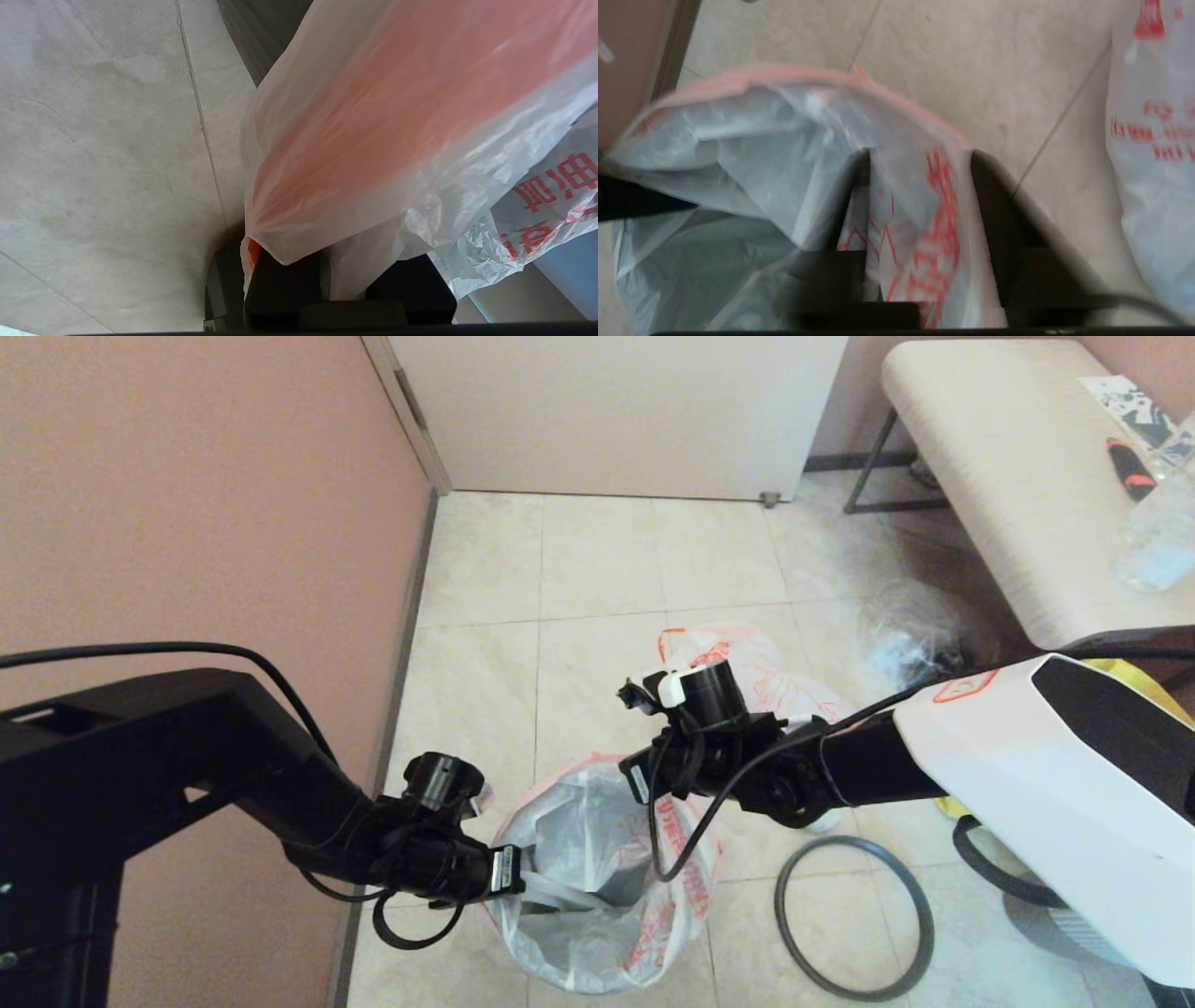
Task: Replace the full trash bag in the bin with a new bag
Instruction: Put the new garbage bag on the trash can
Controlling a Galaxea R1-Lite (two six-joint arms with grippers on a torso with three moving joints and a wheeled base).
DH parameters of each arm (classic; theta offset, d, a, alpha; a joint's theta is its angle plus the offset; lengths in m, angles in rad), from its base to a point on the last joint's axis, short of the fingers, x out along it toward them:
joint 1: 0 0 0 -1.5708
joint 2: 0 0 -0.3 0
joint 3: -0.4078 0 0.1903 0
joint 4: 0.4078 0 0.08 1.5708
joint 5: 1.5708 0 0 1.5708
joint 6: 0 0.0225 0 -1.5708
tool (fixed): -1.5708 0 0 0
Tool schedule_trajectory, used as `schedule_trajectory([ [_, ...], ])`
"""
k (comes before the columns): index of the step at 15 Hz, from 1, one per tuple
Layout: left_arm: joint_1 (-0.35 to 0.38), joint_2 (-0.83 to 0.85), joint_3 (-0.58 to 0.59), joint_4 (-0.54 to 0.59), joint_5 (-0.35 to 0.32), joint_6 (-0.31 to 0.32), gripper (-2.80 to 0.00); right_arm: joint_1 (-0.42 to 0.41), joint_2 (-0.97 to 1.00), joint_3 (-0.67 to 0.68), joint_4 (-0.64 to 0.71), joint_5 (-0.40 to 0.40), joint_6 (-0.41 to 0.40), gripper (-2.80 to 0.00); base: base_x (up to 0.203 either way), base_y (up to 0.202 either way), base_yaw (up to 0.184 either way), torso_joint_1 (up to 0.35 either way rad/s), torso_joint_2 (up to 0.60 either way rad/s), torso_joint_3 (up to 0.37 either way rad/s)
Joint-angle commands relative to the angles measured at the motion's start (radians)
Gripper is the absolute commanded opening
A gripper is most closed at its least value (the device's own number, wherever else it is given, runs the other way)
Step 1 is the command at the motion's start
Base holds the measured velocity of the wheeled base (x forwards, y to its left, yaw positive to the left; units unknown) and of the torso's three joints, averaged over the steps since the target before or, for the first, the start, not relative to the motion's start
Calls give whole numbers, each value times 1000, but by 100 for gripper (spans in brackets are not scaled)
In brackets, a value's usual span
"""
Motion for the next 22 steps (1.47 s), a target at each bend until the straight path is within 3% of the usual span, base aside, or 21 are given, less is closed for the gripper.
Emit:
schedule_trajectory([
  [1, 0, 2, 0, -2, -1, -2, -280, 10, 68, -63, 3, 8, -20, -280, 0, 0, 0, 0, 0, 0],
  [11, -2, 2, 2, -2, -1, -1, -280, 31, 269, -363, 66, 37, -86, -280, 0, 0, 0, 0, 0, 0],
  [16, -2, -5, 8, -4, -4, 0, -280, 11, 312, -364, -32, 29, -132, -280, 0, 0, 0, 0, 0, 0],
  [22, 6, -15, 11, -13, -22, -1, -280, -71, 305, -353, -25, -25, -141, -280, 0, 0, 0, 0, 0, 0],
])
